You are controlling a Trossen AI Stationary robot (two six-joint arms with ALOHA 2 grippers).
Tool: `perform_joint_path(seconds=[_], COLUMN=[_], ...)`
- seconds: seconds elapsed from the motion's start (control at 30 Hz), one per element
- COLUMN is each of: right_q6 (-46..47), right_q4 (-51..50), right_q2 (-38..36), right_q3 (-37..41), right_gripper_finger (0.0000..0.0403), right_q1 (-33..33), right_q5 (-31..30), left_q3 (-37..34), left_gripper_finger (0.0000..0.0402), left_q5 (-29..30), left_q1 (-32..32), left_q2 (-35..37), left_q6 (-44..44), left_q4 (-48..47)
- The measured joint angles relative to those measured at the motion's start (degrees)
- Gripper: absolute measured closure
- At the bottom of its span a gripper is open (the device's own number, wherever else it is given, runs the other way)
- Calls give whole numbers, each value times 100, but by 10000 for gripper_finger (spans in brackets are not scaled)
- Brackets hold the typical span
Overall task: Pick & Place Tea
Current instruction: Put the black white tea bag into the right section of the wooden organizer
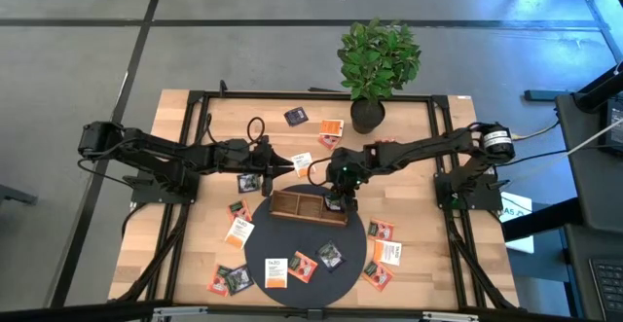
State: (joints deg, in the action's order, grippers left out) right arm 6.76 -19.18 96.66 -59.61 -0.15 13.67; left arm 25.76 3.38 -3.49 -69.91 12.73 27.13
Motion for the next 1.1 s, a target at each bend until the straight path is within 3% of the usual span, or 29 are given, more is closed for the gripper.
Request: perform_joint_path(seconds=[0.23, 0.37, 0.63, 0.9, 1.1], right_q6=[-85, 56, 430, 1255, 1293], right_q4=[8, 1, 66, 1565, 2595], right_q2=[-57, -284, -680, -1267, -1517], right_q3=[0, 0, 45, 1254, 1888], right_gripper_finger=[395, 395, 399, 399, 399], right_q1=[167, 397, 938, 1061, 1058], right_q5=[-108, -414, -1623, -1699, -1727], left_q3=[0, 0, 0, 0, 0], left_gripper_finger=[327, 327, 327, 327, 327], left_q5=[1, 4, 4, 3, 0], left_q1=[-2, -1, 0, 0, -2], left_q2=[0, 0, 0, 0, 0], left_q6=[-167, -195, -195, -140, -136], left_q4=[1, 1, -1, -17, -36])
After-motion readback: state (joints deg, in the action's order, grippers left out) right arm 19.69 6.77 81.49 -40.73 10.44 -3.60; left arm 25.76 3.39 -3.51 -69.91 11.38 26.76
